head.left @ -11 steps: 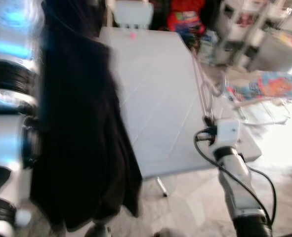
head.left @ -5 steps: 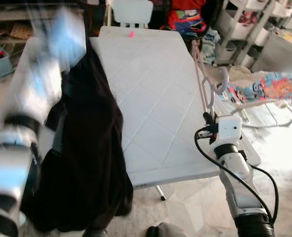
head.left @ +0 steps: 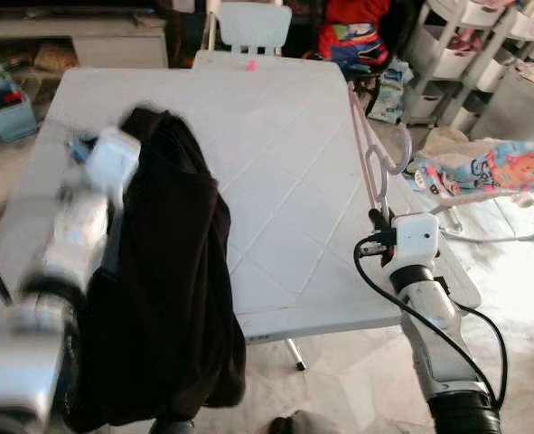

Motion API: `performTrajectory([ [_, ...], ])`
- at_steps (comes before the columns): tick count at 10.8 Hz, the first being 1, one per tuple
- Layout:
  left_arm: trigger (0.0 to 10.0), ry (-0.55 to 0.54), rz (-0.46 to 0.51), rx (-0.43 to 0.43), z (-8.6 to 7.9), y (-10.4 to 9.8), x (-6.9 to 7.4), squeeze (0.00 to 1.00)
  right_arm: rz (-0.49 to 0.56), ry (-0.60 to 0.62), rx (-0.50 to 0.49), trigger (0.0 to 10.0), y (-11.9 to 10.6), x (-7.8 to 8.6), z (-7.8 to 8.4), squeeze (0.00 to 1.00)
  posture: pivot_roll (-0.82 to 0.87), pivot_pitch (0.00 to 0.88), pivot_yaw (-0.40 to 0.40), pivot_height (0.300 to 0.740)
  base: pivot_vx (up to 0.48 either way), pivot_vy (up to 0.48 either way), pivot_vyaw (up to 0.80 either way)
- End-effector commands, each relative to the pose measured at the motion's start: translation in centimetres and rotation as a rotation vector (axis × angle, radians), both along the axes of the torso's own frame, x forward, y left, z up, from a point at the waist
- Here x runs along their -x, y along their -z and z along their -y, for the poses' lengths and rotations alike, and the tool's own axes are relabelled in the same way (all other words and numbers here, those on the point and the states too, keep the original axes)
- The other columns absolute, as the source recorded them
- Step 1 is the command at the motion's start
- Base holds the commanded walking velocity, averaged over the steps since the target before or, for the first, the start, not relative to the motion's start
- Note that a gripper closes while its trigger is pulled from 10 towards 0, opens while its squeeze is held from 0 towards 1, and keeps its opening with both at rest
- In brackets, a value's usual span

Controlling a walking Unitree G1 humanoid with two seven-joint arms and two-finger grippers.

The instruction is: Hang hanger

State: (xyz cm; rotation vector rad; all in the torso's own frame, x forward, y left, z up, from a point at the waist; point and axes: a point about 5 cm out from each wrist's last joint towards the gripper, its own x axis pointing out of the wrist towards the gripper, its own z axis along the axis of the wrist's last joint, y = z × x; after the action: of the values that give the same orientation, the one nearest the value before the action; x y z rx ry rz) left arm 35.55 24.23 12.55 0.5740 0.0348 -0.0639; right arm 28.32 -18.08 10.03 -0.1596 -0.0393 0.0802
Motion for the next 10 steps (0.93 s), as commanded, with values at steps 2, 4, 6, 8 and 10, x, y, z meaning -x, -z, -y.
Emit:
performTrajectory([
  [2,10.0,0.017,-0.119,0.018,0.6,2.0,1.9,1.00,-0.108,0.006,-0.005,10.0,2.3,0.7,0.0,0.00,-0.01,0.061,-0.066,0.740,0.000,0.000,0.00],
  [4,10.0,0.008,0.016,-0.001,1.7,2.0,3.7,1.00,-0.106,-0.007,-0.011,10.0,2.3,0.6,-0.5,0.00,0.00,0.065,-0.068,0.740,0.000,0.000,0.00],
  [6,10.0,-0.032,0.072,-0.091,1.7,1.0,4.5,1.00,-0.100,-0.005,-0.011,10.0,2.1,0.3,-0.4,0.00,0.00,0.066,-0.063,0.740,0.000,0.000,0.00],
  [8,10.0,0.026,0.098,-0.257,2.4,0.0,4.9,1.00,-0.098,0.000,-0.013,10.0,2.2,0.3,-0.4,0.00,0.01,0.065,-0.063,0.740,0.000,0.000,0.00],
  [10,10.0,-0.099,0.000,-0.013,1.9,0.7,5.3,1.00,-0.091,-0.004,-0.018,10.0,2.0,0.2,-0.7,0.00,0.01,0.065,-0.062,0.740,0.000,0.000,0.00],
])
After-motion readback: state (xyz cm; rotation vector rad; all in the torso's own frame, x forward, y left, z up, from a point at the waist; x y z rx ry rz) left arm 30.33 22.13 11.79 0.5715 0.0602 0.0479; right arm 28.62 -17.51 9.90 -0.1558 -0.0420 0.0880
